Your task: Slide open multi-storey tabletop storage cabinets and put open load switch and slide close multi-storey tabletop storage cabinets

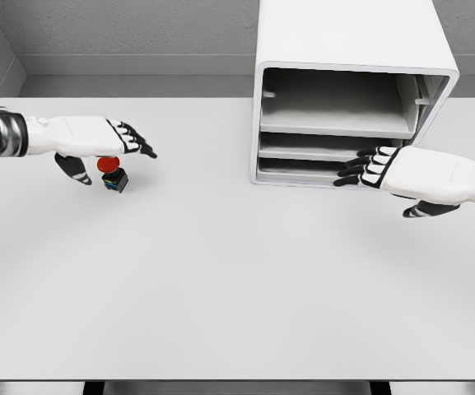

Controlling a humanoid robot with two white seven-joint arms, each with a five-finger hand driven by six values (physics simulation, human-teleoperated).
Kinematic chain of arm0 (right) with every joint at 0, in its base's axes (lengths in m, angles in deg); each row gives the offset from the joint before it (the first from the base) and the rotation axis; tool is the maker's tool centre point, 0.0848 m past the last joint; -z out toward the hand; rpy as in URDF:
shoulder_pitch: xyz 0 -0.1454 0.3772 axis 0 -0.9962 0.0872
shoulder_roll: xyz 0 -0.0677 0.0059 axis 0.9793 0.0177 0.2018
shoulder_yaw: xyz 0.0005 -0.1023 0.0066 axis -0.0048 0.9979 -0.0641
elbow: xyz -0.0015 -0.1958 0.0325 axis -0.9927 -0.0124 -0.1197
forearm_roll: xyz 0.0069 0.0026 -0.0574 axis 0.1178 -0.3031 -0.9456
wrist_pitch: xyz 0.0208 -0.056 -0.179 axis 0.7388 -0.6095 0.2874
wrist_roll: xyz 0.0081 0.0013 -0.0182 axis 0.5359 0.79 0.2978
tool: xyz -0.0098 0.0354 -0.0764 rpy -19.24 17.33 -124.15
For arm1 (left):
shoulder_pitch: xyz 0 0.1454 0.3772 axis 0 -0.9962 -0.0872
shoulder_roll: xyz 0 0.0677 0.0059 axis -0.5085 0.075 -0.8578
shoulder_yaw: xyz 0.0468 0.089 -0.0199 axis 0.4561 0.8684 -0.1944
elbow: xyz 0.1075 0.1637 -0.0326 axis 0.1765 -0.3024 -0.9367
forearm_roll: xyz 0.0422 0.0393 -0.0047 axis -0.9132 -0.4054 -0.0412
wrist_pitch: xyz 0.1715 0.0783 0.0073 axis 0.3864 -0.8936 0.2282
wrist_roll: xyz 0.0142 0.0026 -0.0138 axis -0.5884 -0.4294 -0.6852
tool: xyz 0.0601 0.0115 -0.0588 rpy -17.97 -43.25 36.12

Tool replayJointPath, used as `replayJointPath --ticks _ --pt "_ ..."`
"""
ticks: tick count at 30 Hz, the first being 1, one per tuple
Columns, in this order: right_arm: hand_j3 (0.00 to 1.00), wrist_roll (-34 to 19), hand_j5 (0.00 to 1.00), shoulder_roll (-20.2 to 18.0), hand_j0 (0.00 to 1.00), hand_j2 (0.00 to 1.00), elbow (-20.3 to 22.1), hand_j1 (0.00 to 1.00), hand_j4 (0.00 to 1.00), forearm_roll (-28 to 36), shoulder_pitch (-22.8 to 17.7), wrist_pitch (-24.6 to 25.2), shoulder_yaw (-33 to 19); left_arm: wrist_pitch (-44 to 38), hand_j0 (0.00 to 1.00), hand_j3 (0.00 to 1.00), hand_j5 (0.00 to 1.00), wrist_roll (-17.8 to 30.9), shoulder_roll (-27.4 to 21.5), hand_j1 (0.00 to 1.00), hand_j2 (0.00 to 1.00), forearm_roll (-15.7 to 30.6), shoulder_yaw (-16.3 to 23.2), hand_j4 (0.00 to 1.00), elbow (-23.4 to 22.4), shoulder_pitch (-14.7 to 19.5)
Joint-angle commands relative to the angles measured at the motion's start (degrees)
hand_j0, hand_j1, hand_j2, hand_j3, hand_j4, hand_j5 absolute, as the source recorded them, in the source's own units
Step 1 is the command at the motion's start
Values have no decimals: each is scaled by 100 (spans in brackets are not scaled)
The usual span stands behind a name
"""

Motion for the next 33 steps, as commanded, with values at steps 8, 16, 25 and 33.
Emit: replayJointPath --ticks 8,16,25,33 --pt "100 3 100 -30 100 100 -39 100 100 623 9 16 -5 -14 100 100 100 -2 18 100 100 -190 110 100 -464 26" --pt "100 3 100 -39 100 100 -48 100 100 684 18 16 -14 -14 100 100 100 -2 9 100 100 -287 101 100 -482 18" --pt "100 3 100 -145 100 100 -39 100 100 1097 -62 16 -392 -14 93 93 93 -2 203 93 93 -305 57 93 -913 53" --pt "100 3 100 -92 100 100 -39 100 100 1062 0 16 -269 -14 89 89 89 -2 317 89 89 -322 57 89 -1018 61"
